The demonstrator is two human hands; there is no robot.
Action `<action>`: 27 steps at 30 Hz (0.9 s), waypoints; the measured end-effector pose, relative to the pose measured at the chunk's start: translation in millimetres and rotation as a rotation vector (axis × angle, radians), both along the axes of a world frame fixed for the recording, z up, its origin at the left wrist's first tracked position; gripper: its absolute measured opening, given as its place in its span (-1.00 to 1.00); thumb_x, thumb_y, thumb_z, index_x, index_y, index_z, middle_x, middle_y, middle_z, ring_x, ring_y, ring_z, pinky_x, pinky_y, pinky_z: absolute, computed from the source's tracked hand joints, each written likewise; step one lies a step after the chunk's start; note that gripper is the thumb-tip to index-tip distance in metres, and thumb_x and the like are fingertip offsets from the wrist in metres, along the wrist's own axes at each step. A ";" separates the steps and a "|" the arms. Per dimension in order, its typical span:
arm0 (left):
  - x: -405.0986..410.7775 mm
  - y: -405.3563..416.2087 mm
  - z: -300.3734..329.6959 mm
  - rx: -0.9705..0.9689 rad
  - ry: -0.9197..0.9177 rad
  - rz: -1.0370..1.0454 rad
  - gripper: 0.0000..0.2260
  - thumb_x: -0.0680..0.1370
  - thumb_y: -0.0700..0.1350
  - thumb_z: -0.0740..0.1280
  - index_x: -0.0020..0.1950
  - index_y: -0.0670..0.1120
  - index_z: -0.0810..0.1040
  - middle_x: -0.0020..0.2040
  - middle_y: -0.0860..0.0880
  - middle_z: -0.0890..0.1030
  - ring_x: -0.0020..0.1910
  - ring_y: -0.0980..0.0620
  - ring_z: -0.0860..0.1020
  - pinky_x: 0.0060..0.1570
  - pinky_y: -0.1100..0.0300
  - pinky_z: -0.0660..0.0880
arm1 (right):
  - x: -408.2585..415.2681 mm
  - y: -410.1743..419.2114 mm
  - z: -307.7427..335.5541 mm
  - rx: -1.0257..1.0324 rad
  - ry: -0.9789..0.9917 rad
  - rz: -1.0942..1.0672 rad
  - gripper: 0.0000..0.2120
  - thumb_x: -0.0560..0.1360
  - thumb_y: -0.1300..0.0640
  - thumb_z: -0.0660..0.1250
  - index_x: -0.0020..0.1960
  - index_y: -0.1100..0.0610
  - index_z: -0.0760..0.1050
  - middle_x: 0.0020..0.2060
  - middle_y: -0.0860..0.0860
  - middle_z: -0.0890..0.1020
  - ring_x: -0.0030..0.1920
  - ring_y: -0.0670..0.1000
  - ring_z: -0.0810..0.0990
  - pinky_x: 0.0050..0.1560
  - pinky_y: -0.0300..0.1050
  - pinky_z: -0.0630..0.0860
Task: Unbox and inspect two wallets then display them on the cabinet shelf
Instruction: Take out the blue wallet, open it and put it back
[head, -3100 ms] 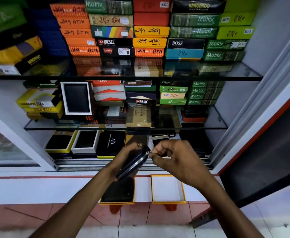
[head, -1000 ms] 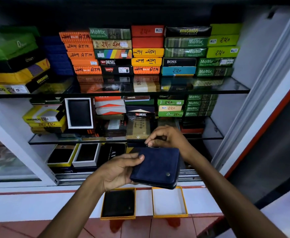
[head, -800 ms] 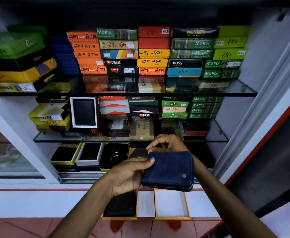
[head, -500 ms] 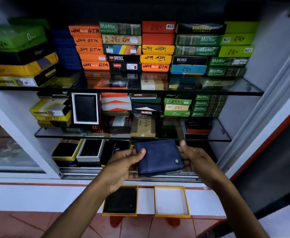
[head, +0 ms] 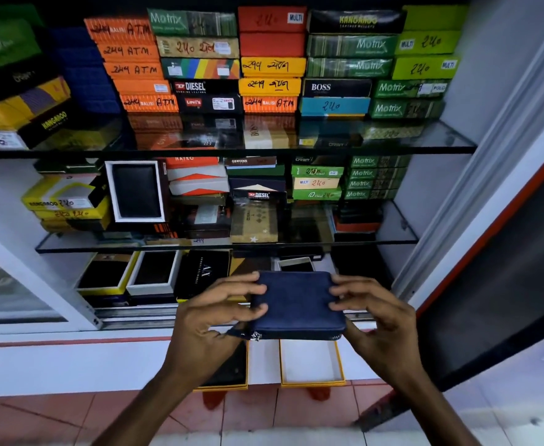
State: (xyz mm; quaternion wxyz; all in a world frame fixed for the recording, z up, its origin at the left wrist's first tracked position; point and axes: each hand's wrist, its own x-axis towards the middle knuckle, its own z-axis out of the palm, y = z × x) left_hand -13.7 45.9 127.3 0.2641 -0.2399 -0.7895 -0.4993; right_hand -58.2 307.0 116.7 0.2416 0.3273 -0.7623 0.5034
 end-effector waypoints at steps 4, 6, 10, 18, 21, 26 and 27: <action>1.2 3.8 -15.8 0.045 -0.102 0.007 -0.72 0.33 -0.37 0.50 0.00 -0.15 0.73 0.10 -0.03 0.70 0.20 -0.05 0.63 0.18 0.09 0.56 | 5.4 7.1 -15.5 -0.026 -0.029 -0.065 -0.85 0.37 0.28 0.51 -0.07 0.15 0.71 -0.03 0.02 0.71 0.10 -0.02 0.69 0.12 -0.13 0.60; 0.7 10.1 -20.3 0.104 -0.257 0.039 -0.65 0.32 -0.27 0.56 0.07 -0.05 0.71 0.09 0.07 0.70 0.13 0.04 0.65 0.14 0.18 0.58 | 7.0 10.6 -21.4 -0.017 -0.147 -0.097 -0.73 0.33 0.23 0.57 0.01 0.07 0.69 -0.02 -0.09 0.73 0.06 -0.09 0.70 0.08 -0.20 0.61; -5.8 31.2 -44.1 0.360 -0.687 0.160 -0.60 0.30 -0.29 0.57 0.07 0.03 0.66 -0.04 0.08 0.75 -0.07 0.09 0.71 -0.08 0.25 0.63 | 8.7 14.8 -39.9 -0.168 -0.662 -0.130 -0.58 0.27 0.29 0.60 0.04 -0.04 0.66 -0.09 -0.12 0.76 -0.07 -0.06 0.75 -0.02 -0.19 0.66; -24.5 61.0 -124.1 0.456 -1.069 0.300 -0.80 0.36 -0.23 0.55 -0.05 -0.19 0.70 -0.14 -0.12 0.76 -0.10 -0.14 0.72 -0.20 -0.01 0.68 | -0.8 27.8 -103.8 0.038 -1.117 -0.330 -0.84 0.31 0.12 0.59 -0.14 -0.07 0.74 -0.19 -0.18 0.77 -0.14 -0.21 0.73 0.02 -0.20 0.62; -31.0 67.4 -146.2 0.244 -1.059 0.342 -0.85 0.36 -0.13 0.56 -0.10 -0.04 0.72 -0.12 -0.05 0.76 -0.11 -0.02 0.72 -0.05 -0.08 0.67 | -5.2 26.8 -118.6 0.132 -1.145 -0.363 -0.85 0.34 0.14 0.56 -0.17 -0.09 0.73 -0.24 -0.20 0.75 -0.23 -0.33 0.67 -0.07 -0.33 0.55; -38.3 78.1 -168.1 0.072 -1.032 0.403 -0.86 0.40 -0.19 0.53 -0.06 -0.17 0.71 -0.16 0.00 0.72 -0.18 0.05 0.70 -0.21 0.44 0.57 | -15.1 21.3 -142.2 0.232 -1.141 -0.463 -0.86 0.36 0.22 0.53 -0.07 0.10 0.73 -0.20 -0.12 0.68 -0.20 -0.13 0.62 -0.27 -0.63 0.37; -38.5 78.9 -171.7 0.048 -1.012 0.426 -0.85 0.39 -0.19 0.53 -0.06 -0.17 0.71 -0.16 0.03 0.70 -0.20 0.11 0.66 -0.21 0.54 0.50 | -16.0 21.0 -146.5 0.231 -1.139 -0.492 -0.82 0.36 0.22 0.54 -0.04 0.13 0.72 -0.16 -0.07 0.68 -0.18 -0.09 0.61 -0.28 -0.60 0.38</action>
